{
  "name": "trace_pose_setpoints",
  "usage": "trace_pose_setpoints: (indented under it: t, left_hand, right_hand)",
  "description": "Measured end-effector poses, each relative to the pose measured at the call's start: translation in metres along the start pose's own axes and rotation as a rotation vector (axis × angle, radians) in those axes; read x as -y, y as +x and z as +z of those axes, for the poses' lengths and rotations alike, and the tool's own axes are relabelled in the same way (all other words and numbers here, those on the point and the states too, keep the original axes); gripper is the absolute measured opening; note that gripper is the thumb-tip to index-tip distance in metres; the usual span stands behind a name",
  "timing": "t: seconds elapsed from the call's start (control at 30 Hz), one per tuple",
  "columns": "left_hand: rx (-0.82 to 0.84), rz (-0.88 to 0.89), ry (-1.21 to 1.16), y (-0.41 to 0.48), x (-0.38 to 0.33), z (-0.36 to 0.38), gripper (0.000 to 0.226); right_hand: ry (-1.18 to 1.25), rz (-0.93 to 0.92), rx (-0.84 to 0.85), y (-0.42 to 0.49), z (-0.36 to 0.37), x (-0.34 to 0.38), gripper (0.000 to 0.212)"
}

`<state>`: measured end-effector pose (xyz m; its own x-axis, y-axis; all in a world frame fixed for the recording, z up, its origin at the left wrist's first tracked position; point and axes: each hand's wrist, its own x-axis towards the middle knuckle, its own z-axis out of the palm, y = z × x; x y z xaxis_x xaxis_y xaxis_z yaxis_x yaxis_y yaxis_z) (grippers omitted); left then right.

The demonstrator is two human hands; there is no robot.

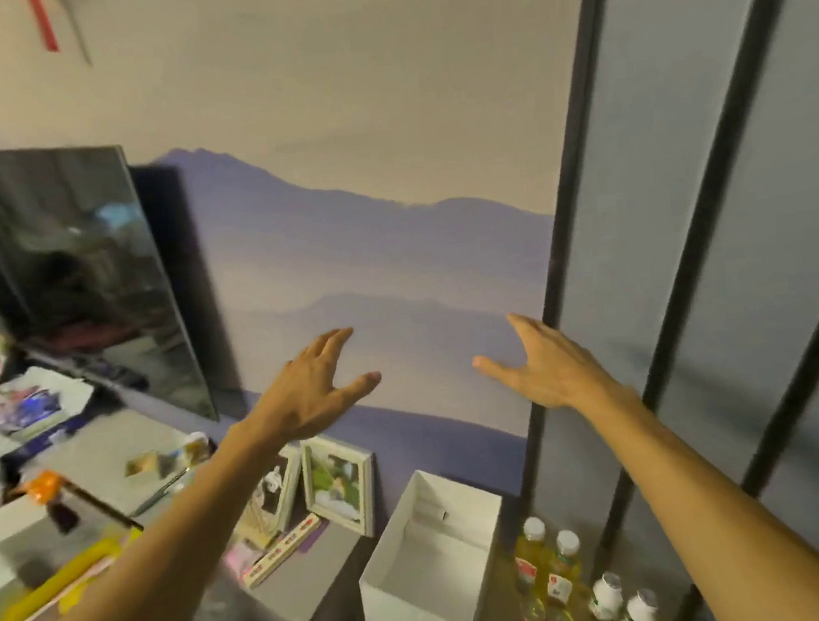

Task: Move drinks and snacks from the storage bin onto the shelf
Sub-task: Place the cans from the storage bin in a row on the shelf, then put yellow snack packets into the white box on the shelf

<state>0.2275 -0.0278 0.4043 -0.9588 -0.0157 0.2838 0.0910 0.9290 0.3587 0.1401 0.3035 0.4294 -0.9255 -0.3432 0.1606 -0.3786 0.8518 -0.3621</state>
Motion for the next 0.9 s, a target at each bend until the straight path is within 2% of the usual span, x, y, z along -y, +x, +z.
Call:
trace_pose_setpoints:
  t: [0.37, 0.43, 0.5, 0.6, 0.73, 0.8, 0.9]
  left_hand:
    - [-0.131, -0.462, 0.074, -0.148, 0.188, -0.115, 0.103]
    - [-0.14, -0.506, 0.076, -0.168, 0.22, -0.13, 0.094]
    - [-0.156, -0.542, 0.093, -0.184, 0.251, -0.142, 0.088]
    - [-0.153, -0.618, 0.099, -0.2, 0.299, -0.153, 0.09]
    - [-0.122, -0.704, 0.053, -0.216, 0.356, -0.149, 0.094]
    - [-0.125, -0.712, 0.034, -0.219, 0.381, -0.141, 0.088]
    - [-0.116, -0.738, 0.018, -0.22, 0.419, -0.122, 0.084]
  right_hand:
    - [0.022, -0.418, 0.191, 0.059, 0.119, 0.249, 0.108]
    - [0.03, -0.472, 0.216, 0.067, 0.141, 0.295, 0.109]
    - [0.04, -0.506, 0.24, 0.075, 0.166, 0.334, 0.108]
    - [0.049, -0.539, 0.276, 0.087, 0.202, 0.381, 0.108]
    - [0.036, -0.573, 0.341, 0.102, 0.255, 0.431, 0.107]
    - [0.036, -0.579, 0.379, 0.11, 0.28, 0.453, 0.107]
    - [0.054, -0.591, 0.443, 0.13, 0.325, 0.478, 0.095]
